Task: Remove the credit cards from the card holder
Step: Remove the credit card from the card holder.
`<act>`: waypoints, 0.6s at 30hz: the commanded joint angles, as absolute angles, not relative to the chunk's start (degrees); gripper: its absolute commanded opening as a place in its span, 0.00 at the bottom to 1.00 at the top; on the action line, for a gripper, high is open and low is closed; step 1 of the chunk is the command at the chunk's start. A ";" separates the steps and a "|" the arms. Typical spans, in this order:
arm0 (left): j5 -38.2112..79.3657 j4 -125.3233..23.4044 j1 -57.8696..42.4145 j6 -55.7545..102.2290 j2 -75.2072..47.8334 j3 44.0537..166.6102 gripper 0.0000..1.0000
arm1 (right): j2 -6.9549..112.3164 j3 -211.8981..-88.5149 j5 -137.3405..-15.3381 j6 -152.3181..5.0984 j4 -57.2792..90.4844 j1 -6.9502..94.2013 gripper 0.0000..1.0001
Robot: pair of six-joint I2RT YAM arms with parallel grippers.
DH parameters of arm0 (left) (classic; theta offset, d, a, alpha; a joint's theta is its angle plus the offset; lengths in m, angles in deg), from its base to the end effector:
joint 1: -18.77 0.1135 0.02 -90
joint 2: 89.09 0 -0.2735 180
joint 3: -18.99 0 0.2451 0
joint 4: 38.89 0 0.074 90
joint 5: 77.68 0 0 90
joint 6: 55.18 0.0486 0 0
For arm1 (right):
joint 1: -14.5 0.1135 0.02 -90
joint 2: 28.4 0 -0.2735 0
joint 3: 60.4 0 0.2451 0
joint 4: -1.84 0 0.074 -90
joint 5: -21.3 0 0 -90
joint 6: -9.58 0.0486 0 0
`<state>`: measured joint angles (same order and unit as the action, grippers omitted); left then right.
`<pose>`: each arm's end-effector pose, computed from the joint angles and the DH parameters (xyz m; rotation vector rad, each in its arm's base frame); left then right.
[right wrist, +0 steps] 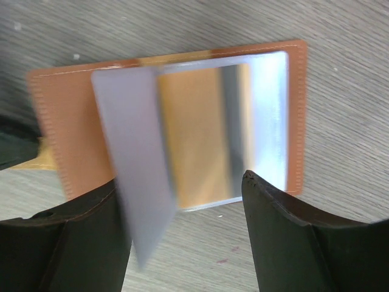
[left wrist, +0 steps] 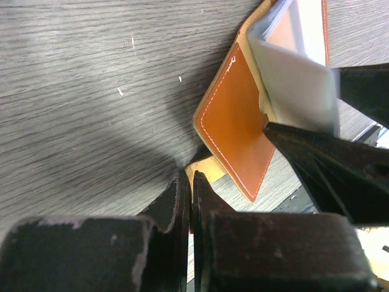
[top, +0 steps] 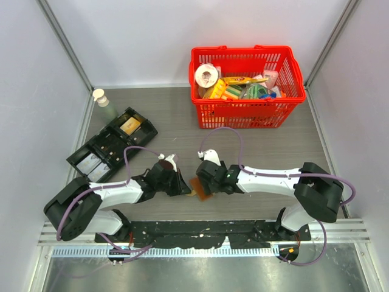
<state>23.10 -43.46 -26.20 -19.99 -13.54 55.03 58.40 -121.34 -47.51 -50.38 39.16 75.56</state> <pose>0.1551 -0.1678 0.1377 -0.1187 2.5840 -0.9946 0.1504 0.2358 0.1732 -0.5733 2.4917 0.1001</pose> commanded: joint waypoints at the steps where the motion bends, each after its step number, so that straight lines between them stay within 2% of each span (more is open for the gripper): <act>1: 23.04 -45.07 -26.67 -18.36 -12.36 55.84 0.00 | 56.41 -125.45 -47.96 -51.07 38.95 77.86 0.72; 10: 21.29 -47.08 -26.76 -17.83 -13.07 55.84 0.01 | 57.21 -127.66 -51.73 -52.21 37.63 81.03 0.72; 13: 16.73 -51.55 -26.67 -16.78 -15.17 56.28 0.07 | 55.98 -126.52 -55.51 -52.74 35.17 81.03 0.72; 18: 10.21 -60.17 -23.16 -13.53 -21.50 58.21 0.26 | 52.82 -124.33 -58.84 -53.00 34.29 78.49 0.70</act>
